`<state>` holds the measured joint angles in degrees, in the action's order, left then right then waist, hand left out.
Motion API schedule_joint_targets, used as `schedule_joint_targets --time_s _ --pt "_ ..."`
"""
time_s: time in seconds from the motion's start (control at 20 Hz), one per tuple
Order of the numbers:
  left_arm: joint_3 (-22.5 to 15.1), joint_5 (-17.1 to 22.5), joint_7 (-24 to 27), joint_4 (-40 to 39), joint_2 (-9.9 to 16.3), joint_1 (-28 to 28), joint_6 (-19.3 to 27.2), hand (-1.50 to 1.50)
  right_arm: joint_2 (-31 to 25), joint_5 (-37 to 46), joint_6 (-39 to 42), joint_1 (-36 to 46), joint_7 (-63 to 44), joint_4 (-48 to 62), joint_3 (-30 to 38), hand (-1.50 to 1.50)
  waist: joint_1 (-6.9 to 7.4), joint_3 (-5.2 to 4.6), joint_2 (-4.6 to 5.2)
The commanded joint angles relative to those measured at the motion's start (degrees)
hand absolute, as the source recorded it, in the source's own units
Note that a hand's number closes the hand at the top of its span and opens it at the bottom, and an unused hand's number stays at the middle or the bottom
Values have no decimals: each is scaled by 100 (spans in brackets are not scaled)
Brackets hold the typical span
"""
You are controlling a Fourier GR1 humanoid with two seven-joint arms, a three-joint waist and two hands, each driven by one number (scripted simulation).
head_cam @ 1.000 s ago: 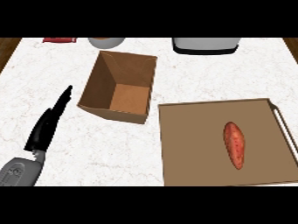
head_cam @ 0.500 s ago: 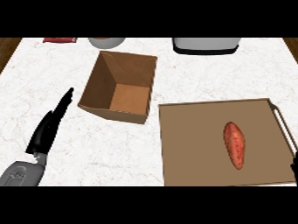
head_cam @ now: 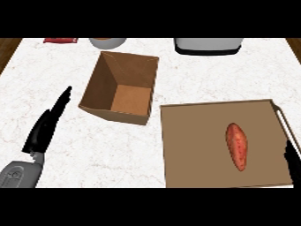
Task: Pick the sweet potato from the tray and place it in the cardboard box
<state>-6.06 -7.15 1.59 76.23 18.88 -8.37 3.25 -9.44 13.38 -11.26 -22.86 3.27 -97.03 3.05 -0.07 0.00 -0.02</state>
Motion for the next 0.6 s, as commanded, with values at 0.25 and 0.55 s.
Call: schedule_joint_targets --time_s 0.25,0.55 --pt "233 -453 155 -93 -427 43 -84 0 99 264 147 546 -113 488 142 -150 -7 0 0" --pt "329 -631 257 -292 -566 -44 -117 0 359 562 -15 914 -232 897 -22 -150 -4 0 4"
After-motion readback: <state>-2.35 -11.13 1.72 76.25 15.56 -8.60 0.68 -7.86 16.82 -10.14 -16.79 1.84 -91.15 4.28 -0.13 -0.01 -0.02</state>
